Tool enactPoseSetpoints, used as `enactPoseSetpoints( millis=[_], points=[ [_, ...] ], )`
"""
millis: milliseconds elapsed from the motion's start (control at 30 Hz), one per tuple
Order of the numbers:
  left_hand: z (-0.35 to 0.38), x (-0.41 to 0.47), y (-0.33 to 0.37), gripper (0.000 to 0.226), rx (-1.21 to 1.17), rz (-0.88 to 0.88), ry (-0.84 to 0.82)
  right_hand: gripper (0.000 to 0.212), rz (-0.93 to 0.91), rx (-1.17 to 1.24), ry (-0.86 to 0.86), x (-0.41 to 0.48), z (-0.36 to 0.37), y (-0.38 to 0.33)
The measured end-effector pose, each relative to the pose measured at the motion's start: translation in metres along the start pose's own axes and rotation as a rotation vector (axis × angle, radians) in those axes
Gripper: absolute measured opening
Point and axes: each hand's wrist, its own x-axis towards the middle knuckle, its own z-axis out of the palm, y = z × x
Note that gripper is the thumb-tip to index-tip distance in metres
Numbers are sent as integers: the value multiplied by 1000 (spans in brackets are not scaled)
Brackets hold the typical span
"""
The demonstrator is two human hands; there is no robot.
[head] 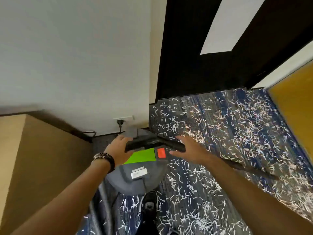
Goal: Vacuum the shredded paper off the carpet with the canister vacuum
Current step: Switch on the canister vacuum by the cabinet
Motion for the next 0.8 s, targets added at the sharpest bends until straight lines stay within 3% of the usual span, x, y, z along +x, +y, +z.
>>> enactPoseSetpoints(
  millis=[67,167,367,500,600,800],
  points=[
    [29,29,-20,60,2,-24,79,106,1,-12,19,46,33,16],
    [75,57,-46,76,67,-13,185,104,25,-35,33,100,77,38],
    [126,69,-65,60,241,88,469,122,-10,-62,48,156,103,59],
    [135,74,-69,60,268,91,494,101,-14,-26,42,166,102,65],
    [136,75,-69,62,279,93,496,91,44,-33,-87,174,91,60],
    [99,77,-80,76,286,79,391,37,9,0,-190,164,69,48]
  ],
)
